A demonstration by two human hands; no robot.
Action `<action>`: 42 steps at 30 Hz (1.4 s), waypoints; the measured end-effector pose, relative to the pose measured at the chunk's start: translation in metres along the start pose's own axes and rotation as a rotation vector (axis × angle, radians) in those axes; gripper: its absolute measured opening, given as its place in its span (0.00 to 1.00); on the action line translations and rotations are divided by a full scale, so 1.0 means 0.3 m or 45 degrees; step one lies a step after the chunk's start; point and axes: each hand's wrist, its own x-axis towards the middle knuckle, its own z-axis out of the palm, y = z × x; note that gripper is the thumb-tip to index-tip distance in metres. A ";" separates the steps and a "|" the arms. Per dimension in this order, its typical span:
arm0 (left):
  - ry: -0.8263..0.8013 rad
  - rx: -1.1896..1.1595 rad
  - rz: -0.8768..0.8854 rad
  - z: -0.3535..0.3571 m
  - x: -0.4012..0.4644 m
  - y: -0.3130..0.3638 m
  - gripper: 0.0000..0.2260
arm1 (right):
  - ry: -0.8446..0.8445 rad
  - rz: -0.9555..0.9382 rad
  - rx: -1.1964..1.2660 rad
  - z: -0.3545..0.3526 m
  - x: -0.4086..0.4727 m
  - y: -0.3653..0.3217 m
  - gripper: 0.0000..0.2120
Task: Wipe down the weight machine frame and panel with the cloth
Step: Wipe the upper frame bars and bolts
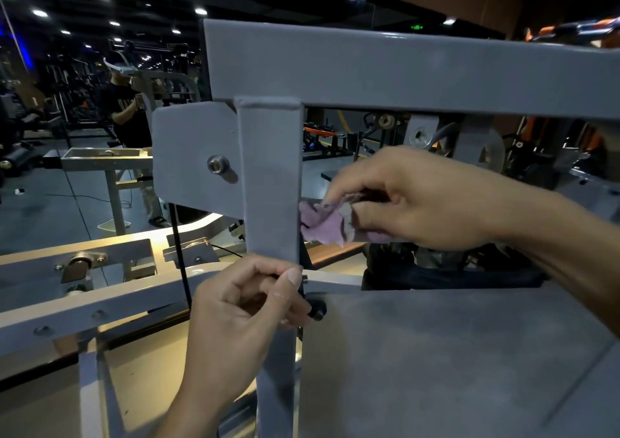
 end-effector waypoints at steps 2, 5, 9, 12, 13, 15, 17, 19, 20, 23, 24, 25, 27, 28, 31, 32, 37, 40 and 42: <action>-0.005 -0.015 -0.006 -0.002 0.002 -0.002 0.04 | 0.135 -0.021 -0.019 -0.003 -0.039 0.012 0.12; -0.005 -0.026 -0.018 -0.002 0.002 -0.003 0.05 | 0.467 -0.100 -0.432 0.069 -0.037 0.032 0.14; -0.001 -0.041 -0.042 -0.003 0.001 0.001 0.05 | 0.504 -0.042 -0.690 0.120 0.034 0.069 0.15; -0.010 -0.021 -0.046 -0.005 -0.003 -0.003 0.04 | 0.315 0.182 -0.560 0.100 0.114 0.047 0.07; -0.013 -0.020 -0.047 -0.005 -0.004 -0.003 0.04 | 0.254 0.240 -0.524 0.104 0.133 0.043 0.07; -0.017 -0.012 -0.043 -0.006 -0.006 -0.002 0.04 | 0.226 0.302 -0.375 0.100 0.131 0.035 0.10; -0.025 0.004 -0.032 -0.006 -0.007 -0.004 0.04 | 0.278 0.189 -0.242 0.084 0.080 0.027 0.09; -0.028 0.009 -0.027 -0.006 -0.006 -0.008 0.04 | 0.236 0.041 -0.117 0.078 -0.018 -0.005 0.13; -0.024 0.011 -0.016 -0.007 -0.006 -0.010 0.04 | 0.135 0.003 -0.052 0.091 -0.069 -0.030 0.15; -0.013 0.020 -0.006 -0.006 -0.006 -0.006 0.04 | -0.037 0.029 -0.035 0.180 -0.198 -0.047 0.14; -0.011 0.020 -0.007 -0.006 -0.006 -0.007 0.04 | 0.075 0.040 -0.056 0.197 -0.222 -0.030 0.13; -0.011 0.029 -0.012 -0.006 -0.009 -0.006 0.05 | 0.210 0.073 -0.050 0.206 -0.238 -0.009 0.12; -0.047 0.074 -0.021 -0.001 -0.018 0.000 0.04 | 0.421 0.148 0.017 0.214 -0.263 0.010 0.11; -0.063 0.093 -0.010 0.002 -0.022 0.004 0.04 | 0.506 0.163 0.055 0.220 -0.273 0.015 0.10; -0.137 0.114 -0.001 0.022 -0.032 0.013 0.06 | 0.694 0.243 0.352 0.254 -0.295 0.010 0.11; -0.201 0.122 -0.008 0.031 -0.034 0.016 0.08 | 0.735 0.267 0.512 0.268 -0.296 0.001 0.10; -0.494 0.135 -0.058 0.068 -0.048 0.050 0.14 | 0.709 0.329 1.117 0.335 -0.278 -0.040 0.03; -0.430 0.159 -0.079 0.068 -0.051 0.070 0.09 | 0.601 0.349 1.239 0.363 -0.271 -0.042 0.03; -0.370 0.312 -0.010 0.067 -0.045 0.090 0.07 | 0.571 0.322 1.297 0.370 -0.268 -0.034 0.09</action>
